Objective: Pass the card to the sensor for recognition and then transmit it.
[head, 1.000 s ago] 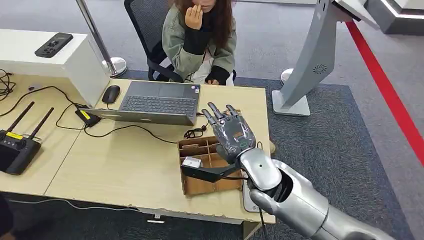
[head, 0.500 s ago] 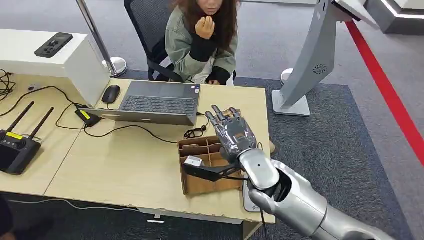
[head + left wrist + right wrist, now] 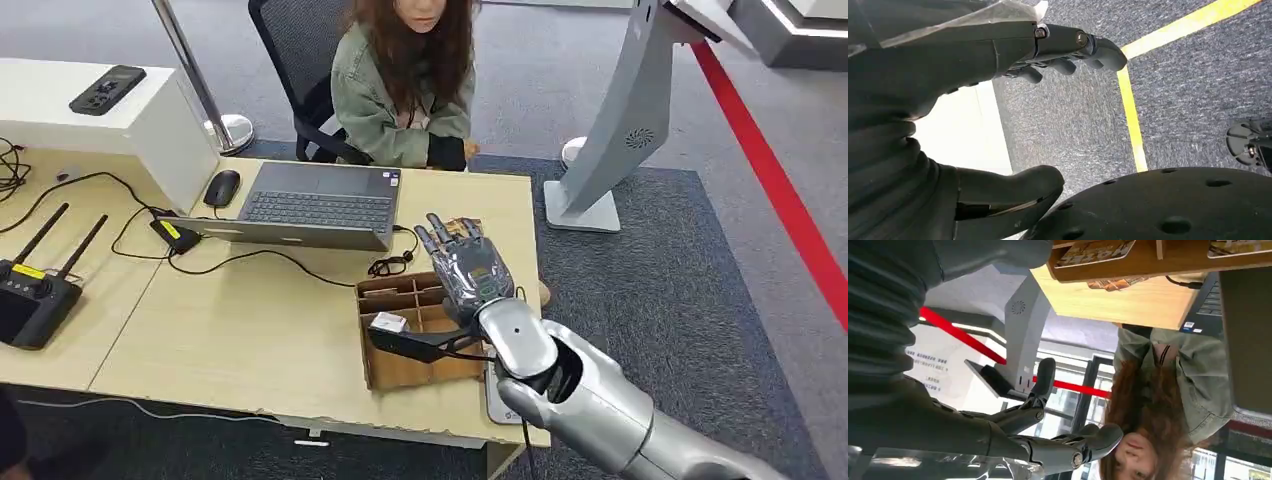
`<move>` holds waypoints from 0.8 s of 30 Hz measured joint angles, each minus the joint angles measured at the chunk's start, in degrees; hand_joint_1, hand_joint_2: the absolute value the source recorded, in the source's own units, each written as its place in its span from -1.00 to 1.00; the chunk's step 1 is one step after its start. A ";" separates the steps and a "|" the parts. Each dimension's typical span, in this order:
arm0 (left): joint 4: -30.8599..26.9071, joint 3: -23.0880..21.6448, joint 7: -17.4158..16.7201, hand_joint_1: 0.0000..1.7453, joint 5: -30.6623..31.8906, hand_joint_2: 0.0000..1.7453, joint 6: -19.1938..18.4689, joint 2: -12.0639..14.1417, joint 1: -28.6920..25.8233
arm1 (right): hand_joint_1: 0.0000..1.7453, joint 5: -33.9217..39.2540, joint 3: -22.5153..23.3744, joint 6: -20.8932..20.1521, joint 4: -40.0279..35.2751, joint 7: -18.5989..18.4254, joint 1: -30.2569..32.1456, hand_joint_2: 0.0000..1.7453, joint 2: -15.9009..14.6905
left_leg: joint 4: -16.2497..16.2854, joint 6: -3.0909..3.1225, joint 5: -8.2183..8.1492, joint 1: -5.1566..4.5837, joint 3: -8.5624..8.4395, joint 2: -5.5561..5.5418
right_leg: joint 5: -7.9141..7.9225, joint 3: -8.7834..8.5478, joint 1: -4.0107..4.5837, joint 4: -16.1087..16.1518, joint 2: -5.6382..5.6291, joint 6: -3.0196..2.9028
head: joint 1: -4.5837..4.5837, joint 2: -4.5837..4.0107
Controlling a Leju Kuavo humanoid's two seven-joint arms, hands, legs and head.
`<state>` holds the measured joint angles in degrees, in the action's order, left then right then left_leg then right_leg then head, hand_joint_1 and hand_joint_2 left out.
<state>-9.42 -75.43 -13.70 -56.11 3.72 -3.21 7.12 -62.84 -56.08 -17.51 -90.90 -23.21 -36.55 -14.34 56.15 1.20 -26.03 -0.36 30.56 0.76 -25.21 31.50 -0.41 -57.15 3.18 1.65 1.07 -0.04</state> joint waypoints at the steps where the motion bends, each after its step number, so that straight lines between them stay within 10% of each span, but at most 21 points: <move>1: 0.00 0.00 0.00 -1.00 0.00 1.00 0.00 0.00 0.00 | -0.88 0.02 0.00 -0.02 0.15 0.00 0.00 1.00 0.04 | 0.00 0.00 0.00 0.00 0.00 0.00 | 0.00 0.00 0.00 0.00 0.00 0.00 | 0.02 0.00; 24: 0.00 0.00 -0.11 -1.00 -0.31 1.00 0.15 -0.02 -0.01 | -0.86 0.22 -0.04 -0.26 1.42 0.00 0.00 1.00 0.48 | 0.00 0.00 0.00 0.00 0.00 0.00 | 0.00 0.00 0.00 0.00 0.00 0.00 | 0.02 0.00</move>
<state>-9.42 -75.43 -13.81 -56.41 3.87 -3.23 7.11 -62.62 -56.13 -17.77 -89.48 -23.21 -36.55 -13.86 56.15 1.20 -26.03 -0.36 30.56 0.76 -25.21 31.50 -0.42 -57.15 3.18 1.65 1.09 -0.04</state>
